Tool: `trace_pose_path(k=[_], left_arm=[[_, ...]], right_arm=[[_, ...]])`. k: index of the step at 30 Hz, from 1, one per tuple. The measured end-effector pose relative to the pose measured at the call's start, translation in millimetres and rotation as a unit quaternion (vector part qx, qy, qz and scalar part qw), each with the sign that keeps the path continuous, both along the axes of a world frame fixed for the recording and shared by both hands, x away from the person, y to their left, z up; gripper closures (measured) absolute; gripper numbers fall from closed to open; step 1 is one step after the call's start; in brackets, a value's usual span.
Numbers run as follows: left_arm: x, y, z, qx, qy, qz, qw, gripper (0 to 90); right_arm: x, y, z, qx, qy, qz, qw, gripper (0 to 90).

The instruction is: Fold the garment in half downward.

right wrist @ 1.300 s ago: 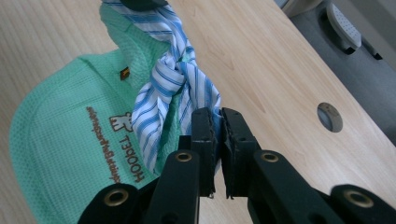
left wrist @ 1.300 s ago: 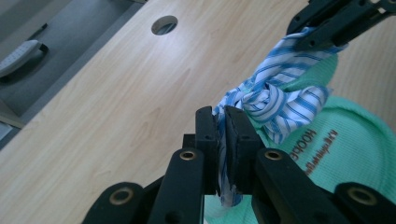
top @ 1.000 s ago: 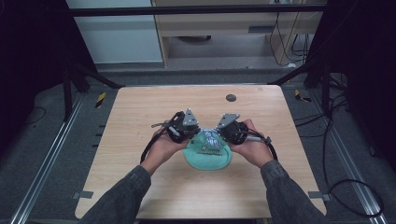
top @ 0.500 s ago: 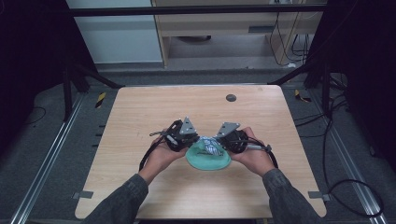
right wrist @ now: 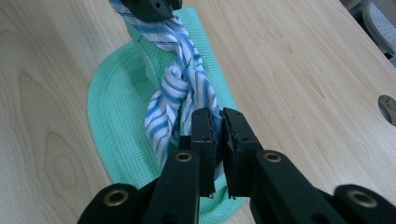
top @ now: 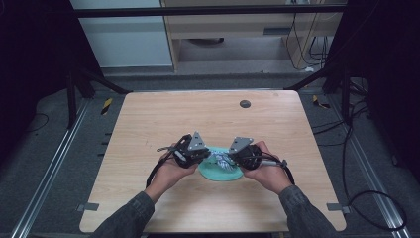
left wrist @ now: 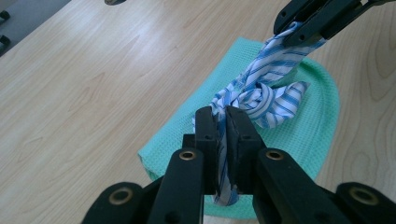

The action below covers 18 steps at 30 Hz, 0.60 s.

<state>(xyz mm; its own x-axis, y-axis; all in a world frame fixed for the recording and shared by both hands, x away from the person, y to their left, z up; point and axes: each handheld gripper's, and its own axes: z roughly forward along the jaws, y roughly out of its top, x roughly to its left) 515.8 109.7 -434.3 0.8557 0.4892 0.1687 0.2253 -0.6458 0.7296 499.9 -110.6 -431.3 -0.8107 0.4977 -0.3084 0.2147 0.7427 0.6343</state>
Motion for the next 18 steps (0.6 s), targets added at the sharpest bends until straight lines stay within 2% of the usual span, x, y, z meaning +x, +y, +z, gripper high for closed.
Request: trace_pose_path(k=[12, 18], left_arm=[[-11.0, 4.8, -8.4, -0.014, 0.008, -0.004, 0.9999, 82.9], [-17.3, 6.4, -11.3, -0.010, 0.008, -0.010, 0.9999, 82.9]], right_arm=[[-8.3, 0.6, -6.5, 0.002, 0.006, 0.008, 0.9999, 83.9], [-13.5, 1.7, -10.6, 0.002, 0.009, 0.014, 0.9999, 83.9]])
